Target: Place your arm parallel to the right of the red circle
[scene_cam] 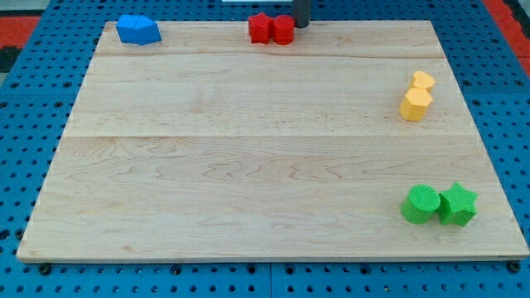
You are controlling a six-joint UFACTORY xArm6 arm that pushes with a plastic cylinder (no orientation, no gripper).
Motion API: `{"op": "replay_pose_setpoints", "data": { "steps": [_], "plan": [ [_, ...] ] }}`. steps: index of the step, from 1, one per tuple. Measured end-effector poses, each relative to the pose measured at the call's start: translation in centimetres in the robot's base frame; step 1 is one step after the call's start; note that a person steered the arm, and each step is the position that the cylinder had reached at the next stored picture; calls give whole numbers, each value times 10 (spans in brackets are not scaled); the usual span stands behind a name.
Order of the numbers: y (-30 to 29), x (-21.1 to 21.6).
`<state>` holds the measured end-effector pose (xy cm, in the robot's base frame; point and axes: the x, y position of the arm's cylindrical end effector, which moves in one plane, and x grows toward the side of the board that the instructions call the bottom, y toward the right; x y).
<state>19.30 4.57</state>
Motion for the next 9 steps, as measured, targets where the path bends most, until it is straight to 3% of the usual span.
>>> {"op": "replay_pose_setpoints", "data": {
  "steps": [2,3,4,5,7,8,9],
  "plan": [
    [-5,0],
    [-2,52],
    [-26,144],
    [-54,200],
    [-49,178],
    [26,150],
    [61,111]
  ]
}}
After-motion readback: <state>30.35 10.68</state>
